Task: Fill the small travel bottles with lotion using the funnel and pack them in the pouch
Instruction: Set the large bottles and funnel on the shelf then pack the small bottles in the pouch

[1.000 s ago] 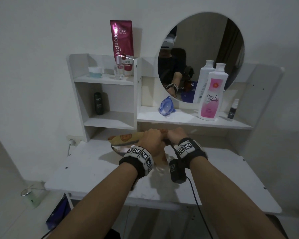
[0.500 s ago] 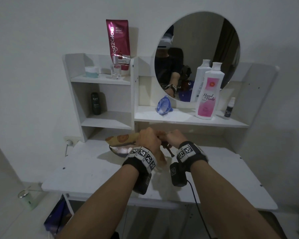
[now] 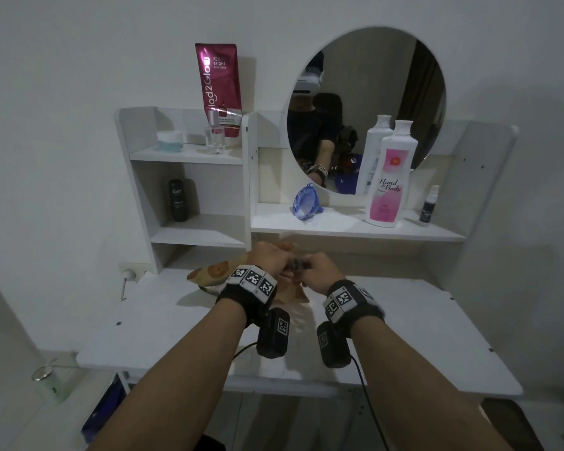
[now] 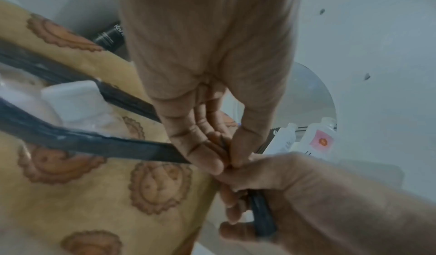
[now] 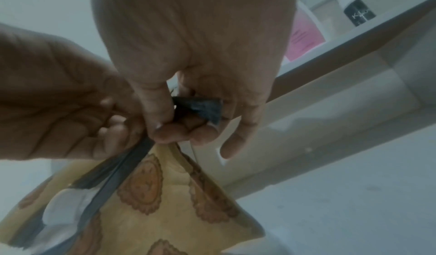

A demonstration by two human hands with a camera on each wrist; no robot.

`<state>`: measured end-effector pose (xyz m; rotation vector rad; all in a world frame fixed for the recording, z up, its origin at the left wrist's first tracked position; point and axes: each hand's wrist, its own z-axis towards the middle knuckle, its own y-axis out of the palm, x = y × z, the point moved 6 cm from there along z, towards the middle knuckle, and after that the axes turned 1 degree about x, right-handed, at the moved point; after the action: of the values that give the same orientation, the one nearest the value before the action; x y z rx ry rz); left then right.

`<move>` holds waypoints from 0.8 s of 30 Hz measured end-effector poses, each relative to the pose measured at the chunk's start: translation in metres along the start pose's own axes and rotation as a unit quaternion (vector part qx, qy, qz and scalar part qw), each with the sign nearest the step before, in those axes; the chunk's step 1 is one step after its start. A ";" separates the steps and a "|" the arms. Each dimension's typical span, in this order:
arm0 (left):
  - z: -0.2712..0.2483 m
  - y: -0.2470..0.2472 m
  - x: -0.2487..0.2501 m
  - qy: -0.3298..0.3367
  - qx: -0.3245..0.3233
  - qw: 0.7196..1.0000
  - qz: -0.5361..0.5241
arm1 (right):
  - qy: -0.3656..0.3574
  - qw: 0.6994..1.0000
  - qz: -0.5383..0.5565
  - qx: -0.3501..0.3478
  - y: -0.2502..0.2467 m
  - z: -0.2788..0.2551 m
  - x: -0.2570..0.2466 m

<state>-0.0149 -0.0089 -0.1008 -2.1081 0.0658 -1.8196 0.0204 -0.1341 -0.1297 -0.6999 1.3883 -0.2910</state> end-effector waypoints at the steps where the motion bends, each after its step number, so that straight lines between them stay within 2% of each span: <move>1: 0.001 0.000 0.000 -0.001 -0.009 1.000 0.004 | 0.000 1.000 -0.005 0.003 0.002 0.001 0.000; 4: 0.003 0.000 -0.002 0.030 -0.036 0.998 0.051 | -0.001 1.000 -0.009 -0.001 0.002 0.001 -0.002; 6: 0.000 0.001 -0.001 0.087 -0.029 0.990 0.110 | 0.007 1.000 -0.004 -0.010 0.000 -0.001 0.000; 7: -0.002 0.002 0.002 0.137 -0.018 0.975 0.173 | 0.009 1.000 0.000 -0.013 0.000 -0.002 0.000; 8: -0.007 0.004 0.006 0.192 -0.006 0.948 0.253 | 0.012 1.000 0.005 -0.016 0.000 -0.002 0.001; 10: -0.015 0.009 0.011 0.294 0.008 0.881 0.371 | 0.017 1.000 0.020 -0.017 -0.002 -0.004 0.004; 13: -0.017 0.011 0.010 0.352 0.000 0.834 0.425 | 0.034 0.998 0.056 -0.015 -0.007 -0.006 0.008; 15: -0.017 0.011 0.008 0.357 0.025 0.821 0.444 | 0.028 0.997 0.072 -0.006 -0.010 -0.007 0.006; 18: -0.011 0.002 0.005 0.280 0.093 0.860 0.416 | 0.019 0.998 0.054 0.027 -0.012 -0.006 0.000; 20: -0.009 0.002 0.003 0.231 0.120 0.872 0.413 | 0.013 0.998 0.030 0.054 -0.010 -0.004 -0.001; 24: -0.011 0.004 0.004 0.202 0.149 0.853 0.457 | 0.034 0.994 0.013 0.103 -0.007 -0.005 0.005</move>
<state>-0.0241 -0.0168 -0.0969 -1.1084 0.7106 -1.4706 0.0175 -0.1438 -0.1294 -0.5050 1.4069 -0.4343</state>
